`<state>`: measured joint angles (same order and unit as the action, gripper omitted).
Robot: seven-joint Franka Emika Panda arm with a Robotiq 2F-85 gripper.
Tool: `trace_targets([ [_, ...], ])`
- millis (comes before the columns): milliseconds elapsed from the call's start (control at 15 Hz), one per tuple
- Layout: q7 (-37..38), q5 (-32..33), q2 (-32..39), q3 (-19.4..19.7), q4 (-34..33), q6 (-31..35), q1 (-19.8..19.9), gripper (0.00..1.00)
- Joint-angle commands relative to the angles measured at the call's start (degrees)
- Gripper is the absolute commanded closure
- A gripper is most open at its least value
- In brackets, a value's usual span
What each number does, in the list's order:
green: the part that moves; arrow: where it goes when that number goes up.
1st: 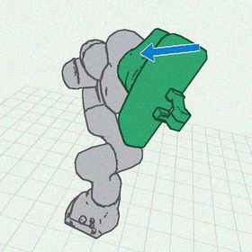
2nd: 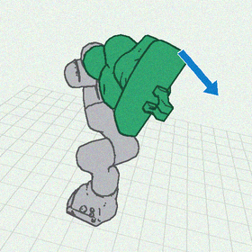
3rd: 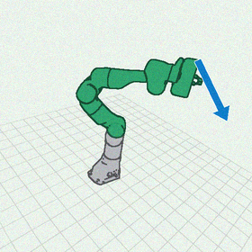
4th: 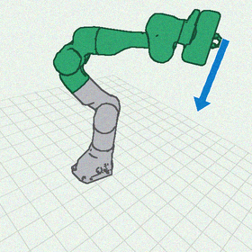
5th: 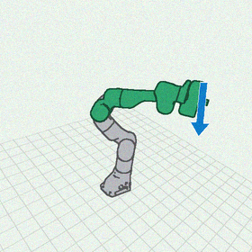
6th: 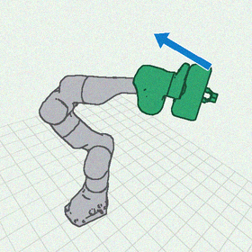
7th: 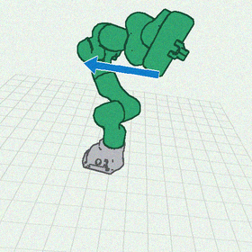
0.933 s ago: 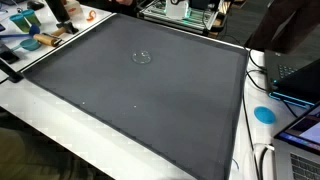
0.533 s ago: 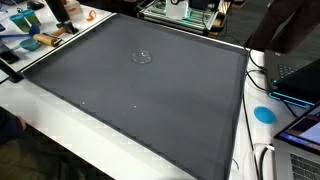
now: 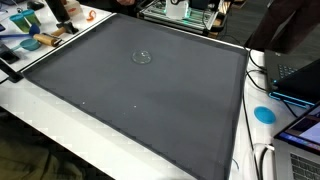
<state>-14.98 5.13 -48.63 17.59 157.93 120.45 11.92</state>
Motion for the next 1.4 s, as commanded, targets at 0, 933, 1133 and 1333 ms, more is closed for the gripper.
trace_targets([
  [0,-0.69,0.73,0.13,-0.47,-0.21,-1.62,0.50,0.85],
  [933,-0.32,1.06,-0.20,-3.76,-2.12,-4.16,-1.05,0.97],
  [1133,-0.19,0.65,0.02,-5.62,-3.12,-4.99,-2.88,0.97],
  [1333,0.18,0.04,1.00,-8.50,-4.28,-5.33,-6.16,0.97],
])
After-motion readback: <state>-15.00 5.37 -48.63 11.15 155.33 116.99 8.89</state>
